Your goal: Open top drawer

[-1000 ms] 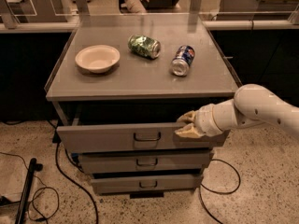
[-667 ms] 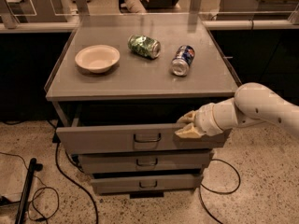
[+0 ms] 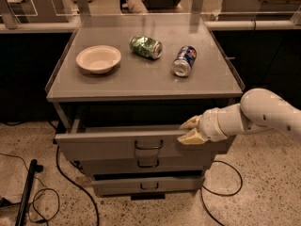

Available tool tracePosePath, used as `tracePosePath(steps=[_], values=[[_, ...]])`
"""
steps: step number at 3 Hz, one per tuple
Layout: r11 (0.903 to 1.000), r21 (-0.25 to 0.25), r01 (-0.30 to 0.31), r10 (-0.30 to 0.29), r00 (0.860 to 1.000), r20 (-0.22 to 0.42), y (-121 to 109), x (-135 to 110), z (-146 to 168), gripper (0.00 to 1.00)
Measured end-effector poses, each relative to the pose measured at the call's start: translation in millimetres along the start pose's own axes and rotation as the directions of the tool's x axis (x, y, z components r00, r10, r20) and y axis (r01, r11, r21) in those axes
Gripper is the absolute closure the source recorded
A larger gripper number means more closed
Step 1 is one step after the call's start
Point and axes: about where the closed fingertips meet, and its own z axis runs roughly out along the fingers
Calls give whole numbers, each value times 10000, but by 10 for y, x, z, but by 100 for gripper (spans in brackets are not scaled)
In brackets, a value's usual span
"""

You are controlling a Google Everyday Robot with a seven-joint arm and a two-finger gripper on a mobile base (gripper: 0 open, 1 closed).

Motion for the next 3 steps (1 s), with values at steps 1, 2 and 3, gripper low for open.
tracePosePath(steps=[1,2,3], values=[[9999,48,-142,142,9999,28,167,57,-57,100],[9999,48,-142,142,9999,28,175,44,-78,87],[9999,48,-142,142,9999,28,175,44,-77,63]])
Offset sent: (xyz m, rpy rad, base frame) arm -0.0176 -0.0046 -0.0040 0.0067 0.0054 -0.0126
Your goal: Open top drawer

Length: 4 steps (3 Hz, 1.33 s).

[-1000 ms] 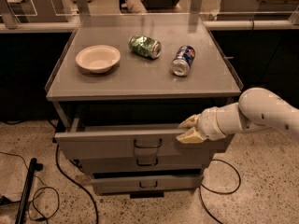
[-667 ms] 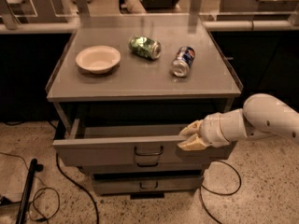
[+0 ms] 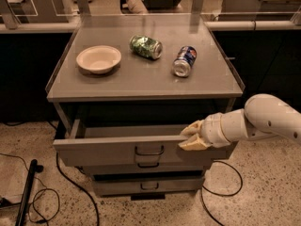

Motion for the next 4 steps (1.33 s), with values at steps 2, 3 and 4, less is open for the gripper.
tracePosePath(steps=[2,3,4], values=[[10000,-1,0,0,10000,0,0,0,1,17],[10000,-2,1,-1,10000,0,1,0,1,19],[10000,-7,-11,11,10000,-85,75,47,-29,50]])
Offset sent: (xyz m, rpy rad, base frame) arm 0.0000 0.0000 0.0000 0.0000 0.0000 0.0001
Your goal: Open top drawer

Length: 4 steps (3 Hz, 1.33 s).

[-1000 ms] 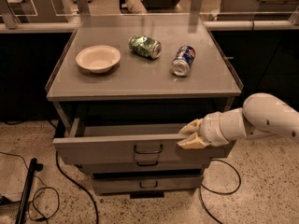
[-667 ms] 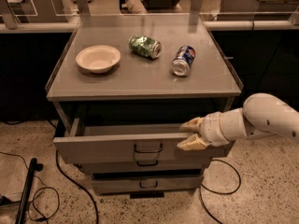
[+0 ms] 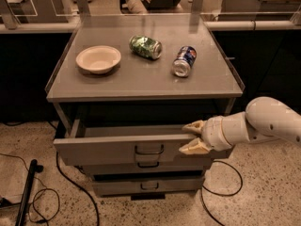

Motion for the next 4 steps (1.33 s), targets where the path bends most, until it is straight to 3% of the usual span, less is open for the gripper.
tracePosePath(steps=[1,2,3,4], values=[[9998,72,-175,176,9998,-37,218,149,-125,72],[9998,73,-175,176,9998,-37,205,105,-169,96],[9995,182,-260,260,9997,3,390,178,-250,100],[9995,182,-260,260,9997,3,384,148,-279,100]])
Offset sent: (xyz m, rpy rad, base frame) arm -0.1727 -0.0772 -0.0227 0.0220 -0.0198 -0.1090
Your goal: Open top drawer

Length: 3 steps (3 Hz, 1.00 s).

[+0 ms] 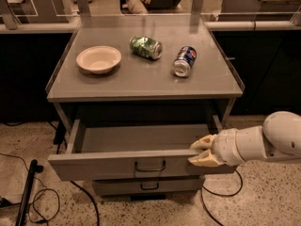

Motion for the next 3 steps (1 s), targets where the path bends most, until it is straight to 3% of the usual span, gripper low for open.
tracePosePath(steps=[3], values=[[10000,-1,1,-1,10000,0,0,-1,1,36]])
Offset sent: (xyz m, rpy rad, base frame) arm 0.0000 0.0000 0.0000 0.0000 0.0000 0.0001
